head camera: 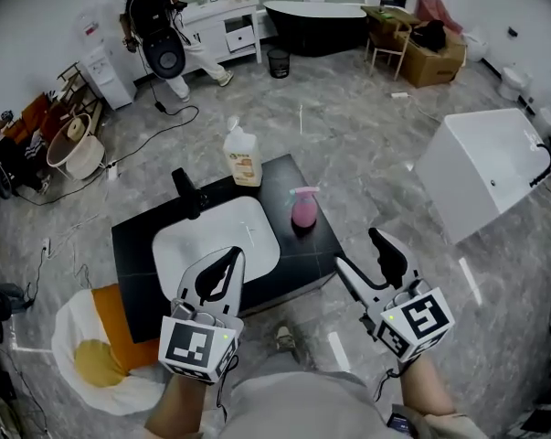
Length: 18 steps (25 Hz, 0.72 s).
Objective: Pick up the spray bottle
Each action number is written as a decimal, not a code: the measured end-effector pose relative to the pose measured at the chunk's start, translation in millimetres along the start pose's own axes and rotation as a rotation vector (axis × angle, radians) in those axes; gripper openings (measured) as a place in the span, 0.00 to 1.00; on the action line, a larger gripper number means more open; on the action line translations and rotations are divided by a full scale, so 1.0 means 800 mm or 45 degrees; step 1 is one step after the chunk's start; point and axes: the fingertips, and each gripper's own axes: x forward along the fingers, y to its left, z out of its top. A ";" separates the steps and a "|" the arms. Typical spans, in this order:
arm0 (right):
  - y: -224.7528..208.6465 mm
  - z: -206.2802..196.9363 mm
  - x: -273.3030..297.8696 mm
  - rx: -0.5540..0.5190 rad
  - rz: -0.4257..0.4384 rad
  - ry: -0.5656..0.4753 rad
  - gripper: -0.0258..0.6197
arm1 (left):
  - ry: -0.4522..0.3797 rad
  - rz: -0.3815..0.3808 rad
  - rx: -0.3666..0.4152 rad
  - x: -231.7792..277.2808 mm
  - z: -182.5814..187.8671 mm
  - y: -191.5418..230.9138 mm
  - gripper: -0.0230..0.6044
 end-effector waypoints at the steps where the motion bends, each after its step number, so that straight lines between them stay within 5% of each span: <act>1: -0.003 -0.003 0.014 0.007 -0.002 0.008 0.52 | 0.009 -0.009 -0.009 0.008 -0.004 0.007 0.07; 12: -0.054 -0.057 0.111 0.094 -0.047 0.124 0.52 | 0.087 -0.017 -0.067 0.072 -0.036 0.043 0.07; 18: -0.082 -0.108 0.152 0.210 0.015 0.212 0.52 | 0.186 0.014 -0.111 0.112 -0.071 0.040 0.07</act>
